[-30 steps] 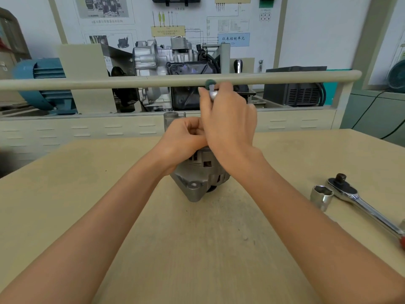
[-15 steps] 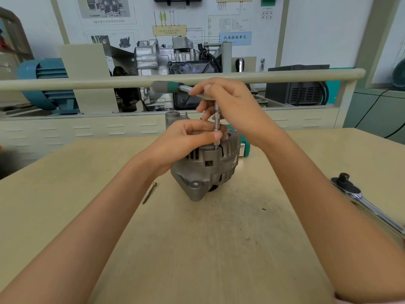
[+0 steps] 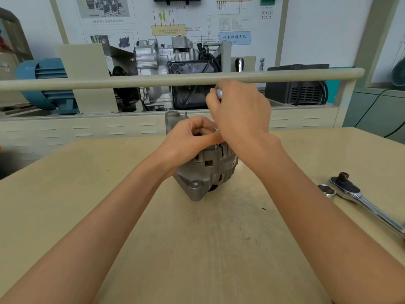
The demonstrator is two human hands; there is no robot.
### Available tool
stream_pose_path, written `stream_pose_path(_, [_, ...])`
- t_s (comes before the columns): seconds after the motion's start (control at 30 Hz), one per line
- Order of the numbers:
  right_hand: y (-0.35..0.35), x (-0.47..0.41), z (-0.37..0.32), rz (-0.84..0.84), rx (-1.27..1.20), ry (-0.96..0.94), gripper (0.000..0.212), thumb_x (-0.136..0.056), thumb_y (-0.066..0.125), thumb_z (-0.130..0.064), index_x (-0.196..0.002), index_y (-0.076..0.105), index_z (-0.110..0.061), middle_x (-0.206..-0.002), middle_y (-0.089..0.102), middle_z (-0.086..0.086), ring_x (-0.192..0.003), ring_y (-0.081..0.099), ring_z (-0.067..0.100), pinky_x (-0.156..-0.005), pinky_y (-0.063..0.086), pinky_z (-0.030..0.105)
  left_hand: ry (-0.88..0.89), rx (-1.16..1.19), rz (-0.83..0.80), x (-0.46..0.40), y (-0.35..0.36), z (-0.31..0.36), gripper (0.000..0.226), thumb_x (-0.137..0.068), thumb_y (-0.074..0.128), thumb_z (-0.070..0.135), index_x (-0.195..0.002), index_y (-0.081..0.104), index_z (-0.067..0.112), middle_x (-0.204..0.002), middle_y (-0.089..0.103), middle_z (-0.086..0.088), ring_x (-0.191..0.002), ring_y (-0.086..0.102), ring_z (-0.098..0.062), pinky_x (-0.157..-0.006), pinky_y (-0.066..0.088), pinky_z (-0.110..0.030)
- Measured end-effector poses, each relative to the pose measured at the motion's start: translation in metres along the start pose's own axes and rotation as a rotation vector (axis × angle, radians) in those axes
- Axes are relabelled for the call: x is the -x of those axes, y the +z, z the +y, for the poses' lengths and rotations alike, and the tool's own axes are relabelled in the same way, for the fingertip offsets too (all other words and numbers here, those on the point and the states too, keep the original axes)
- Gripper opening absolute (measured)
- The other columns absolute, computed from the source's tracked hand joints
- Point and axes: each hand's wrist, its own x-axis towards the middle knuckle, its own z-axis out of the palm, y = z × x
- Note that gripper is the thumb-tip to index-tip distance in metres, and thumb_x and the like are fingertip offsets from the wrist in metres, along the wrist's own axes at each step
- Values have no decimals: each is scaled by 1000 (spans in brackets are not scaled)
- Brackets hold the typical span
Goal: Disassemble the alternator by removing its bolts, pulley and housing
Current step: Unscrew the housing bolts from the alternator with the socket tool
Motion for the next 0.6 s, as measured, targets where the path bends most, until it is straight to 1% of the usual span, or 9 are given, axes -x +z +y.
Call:
stream_pose_path(0.07, [-3, 1, 1, -26, -151, -70, 28, -97, 38, -28, -99, 63, -14, -78, 59, 0, -74, 56, 21, -64, 43, 32, -2, 15, -66, 1, -5, 1, 9, -86, 68, 14, -94, 69, 17, -90, 75, 2, -84, 69, -8, -78, 55, -18])
stream_pose_path(0.17, [-3, -1, -1, -202, -665, -42, 25, -95, 43, -19, -95, 68, -15, -74, 65, 0, -70, 63, 15, -70, 52, 30, 1, 48, -144, 3, -11, 3, 12, -88, 65, 15, -98, 71, 17, -93, 75, 6, -88, 70, -5, -73, 50, -12])
stream_pose_path(0.27, [-5, -3, 0, -420, -1210, 134, 26, -94, 43, -10, -82, 66, -14, -65, 65, 1, -58, 63, 9, -60, 53, 22, 8, 39, -158, 4, -12, 4, 14, -88, 65, 18, -99, 73, 18, -100, 75, 6, -96, 68, -5, -81, 50, -12])
stream_pose_path(0.3, [-5, -2, 2, -470, -1323, 170, 26, -95, 43, -9, -81, 65, -13, -63, 64, 2, -57, 63, 11, -55, 52, 21, 10, 37, -152, 4, -12, 4, 15, -87, 65, 19, -100, 73, 18, -102, 74, 6, -99, 68, -6, -85, 50, -13])
stream_pose_path(0.37, [-8, -3, 6, -519, -1416, 198, 25, -96, 42, -8, -84, 64, -12, -63, 64, 2, -58, 63, 12, -53, 48, 20, 6, 45, -130, 4, -11, 3, 15, -85, 67, 20, -98, 74, 19, -100, 75, 5, -98, 68, -6, -84, 50, -13])
stream_pose_path(0.43, [-9, -4, 9, -476, -1376, 202, 24, -97, 42, -11, -89, 65, -12, -66, 63, 1, -58, 62, 10, -55, 47, 19, 0, 61, -95, 2, -10, 3, 12, -82, 71, 18, -94, 74, 21, -94, 76, 5, -92, 70, -6, -79, 52, -12])
stream_pose_path(0.5, [-7, 0, 3, -332, -1135, 152, 22, -98, 45, -17, -96, 66, -13, -68, 62, 0, -58, 61, 9, -59, 50, 20, 4, 80, -60, 2, -8, 3, 9, -80, 72, 14, -86, 74, 20, -86, 76, 4, -84, 71, -7, -75, 53, -13])
stream_pose_path(0.53, [-3, 2, -2, -230, -892, 90, 22, -99, 45, -22, -101, 66, -15, -72, 63, -1, -64, 63, 12, -63, 51, 24, 15, 81, -50, 2, -8, 3, 10, -80, 72, 10, -82, 74, 20, -81, 76, 5, -79, 71, -6, -71, 53, -13])
stream_pose_path(0.6, [6, 8, -10, -60, -293, -45, 28, -100, 39, -31, -112, 60, -18, -86, 66, 1, -81, 64, 21, -68, 45, 32, 43, 60, -34, 3, -7, 3, 20, -83, 66, 0, -76, 71, 18, -71, 74, 9, -69, 69, -1, -63, 50, -11])
